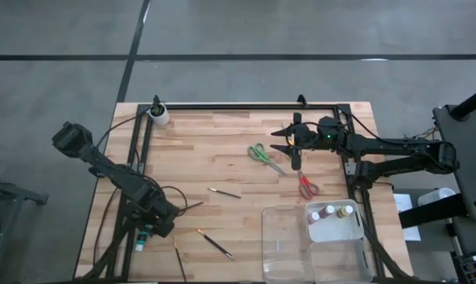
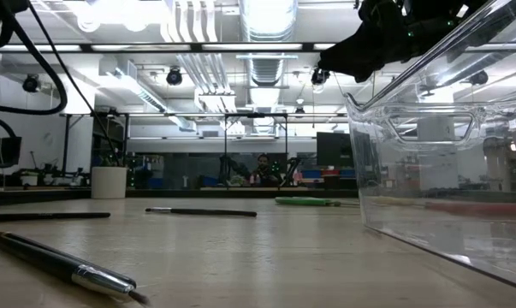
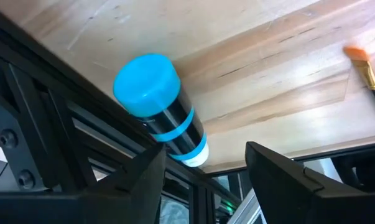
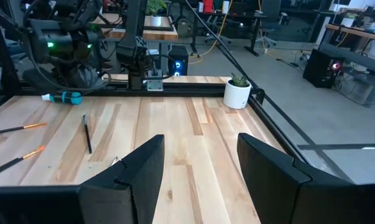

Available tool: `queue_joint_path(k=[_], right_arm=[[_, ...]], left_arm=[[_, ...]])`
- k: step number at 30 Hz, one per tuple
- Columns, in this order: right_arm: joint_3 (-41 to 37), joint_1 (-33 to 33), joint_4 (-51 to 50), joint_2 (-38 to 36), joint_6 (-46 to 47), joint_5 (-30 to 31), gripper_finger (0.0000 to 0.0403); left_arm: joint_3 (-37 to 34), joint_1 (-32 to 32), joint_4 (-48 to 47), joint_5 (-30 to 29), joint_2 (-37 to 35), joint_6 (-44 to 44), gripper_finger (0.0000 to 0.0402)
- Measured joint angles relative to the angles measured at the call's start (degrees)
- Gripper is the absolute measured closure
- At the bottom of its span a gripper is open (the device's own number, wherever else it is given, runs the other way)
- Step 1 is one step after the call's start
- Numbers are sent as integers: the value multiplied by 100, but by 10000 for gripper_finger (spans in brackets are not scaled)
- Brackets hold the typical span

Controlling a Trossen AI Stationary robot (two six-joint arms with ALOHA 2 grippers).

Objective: Pick & Place Paint Supplies
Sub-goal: Put the blue paint bottle into the white bin

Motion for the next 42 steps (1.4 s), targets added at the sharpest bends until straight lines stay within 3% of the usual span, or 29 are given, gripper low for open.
queue_joint_path(k=[18, 26, 42], right_arm=[[0, 0, 0, -2, 0, 0, 202], [0, -2, 1, -2, 0, 0, 202], [0, 0, 0, -2, 0, -2, 202]], left_arm=[[0, 4, -45, 70, 4, 411, 179], [-2, 1, -435, 37, 20, 366, 179], [-7, -72, -262, -168, 315, 201, 179]])
